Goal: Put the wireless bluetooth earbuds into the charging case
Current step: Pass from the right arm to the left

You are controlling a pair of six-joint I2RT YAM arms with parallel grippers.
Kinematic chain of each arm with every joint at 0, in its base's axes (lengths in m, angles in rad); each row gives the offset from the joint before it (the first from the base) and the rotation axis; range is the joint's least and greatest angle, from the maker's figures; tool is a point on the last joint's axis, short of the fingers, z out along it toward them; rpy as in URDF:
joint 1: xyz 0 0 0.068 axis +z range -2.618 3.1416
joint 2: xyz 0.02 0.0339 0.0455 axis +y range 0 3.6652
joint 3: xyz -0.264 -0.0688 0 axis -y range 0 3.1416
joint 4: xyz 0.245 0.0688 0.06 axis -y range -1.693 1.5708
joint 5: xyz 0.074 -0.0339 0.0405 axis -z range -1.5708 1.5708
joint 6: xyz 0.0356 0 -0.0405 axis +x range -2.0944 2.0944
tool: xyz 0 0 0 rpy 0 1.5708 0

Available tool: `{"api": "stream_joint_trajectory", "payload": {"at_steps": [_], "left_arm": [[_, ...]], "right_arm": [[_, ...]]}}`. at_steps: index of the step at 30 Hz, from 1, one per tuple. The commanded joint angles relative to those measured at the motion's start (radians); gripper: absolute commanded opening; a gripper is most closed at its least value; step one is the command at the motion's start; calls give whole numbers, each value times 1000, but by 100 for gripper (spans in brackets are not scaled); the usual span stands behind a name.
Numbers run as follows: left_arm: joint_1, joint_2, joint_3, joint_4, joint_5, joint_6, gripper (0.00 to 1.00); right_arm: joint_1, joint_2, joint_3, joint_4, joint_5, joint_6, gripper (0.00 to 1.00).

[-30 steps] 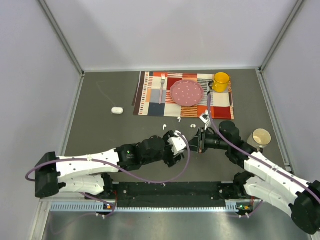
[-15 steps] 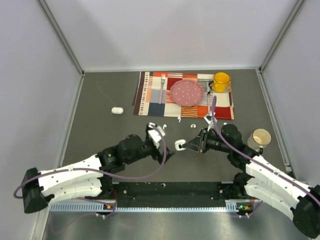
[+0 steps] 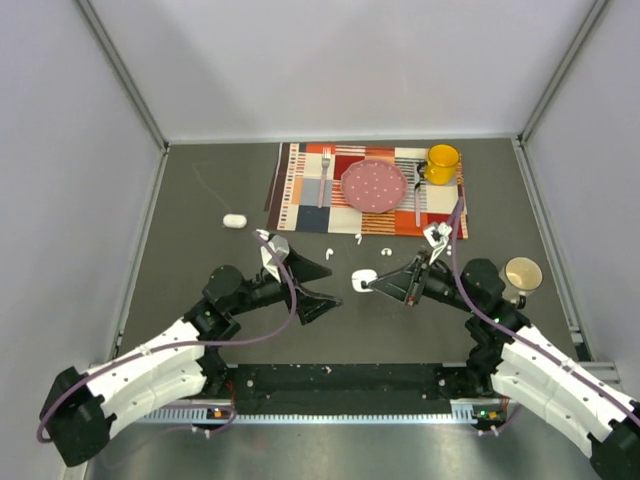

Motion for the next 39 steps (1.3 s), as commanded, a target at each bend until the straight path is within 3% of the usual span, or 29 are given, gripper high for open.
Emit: {"api": "stream_joint_trajectory", "payload": {"at_steps": [1,7,18,29,39], "left_arm": [[3,99,-39,416,177,-196,99],[3,265,-31,667,240,-308,99],[-3,423,-5,904,243,-443,79],[-50,489,15,907,203,-421,73],[-87,511,52,838,157,-368,48]], "right_arm": [[11,-18,-8,151,-65,16,0],[11,-24,-7,211,-102,48,0],[11,-22,-48,307,-114,96,0],[11,-11,-57,335,-117,106,0],[11,-10,-62,337,-120,106,0]]}}
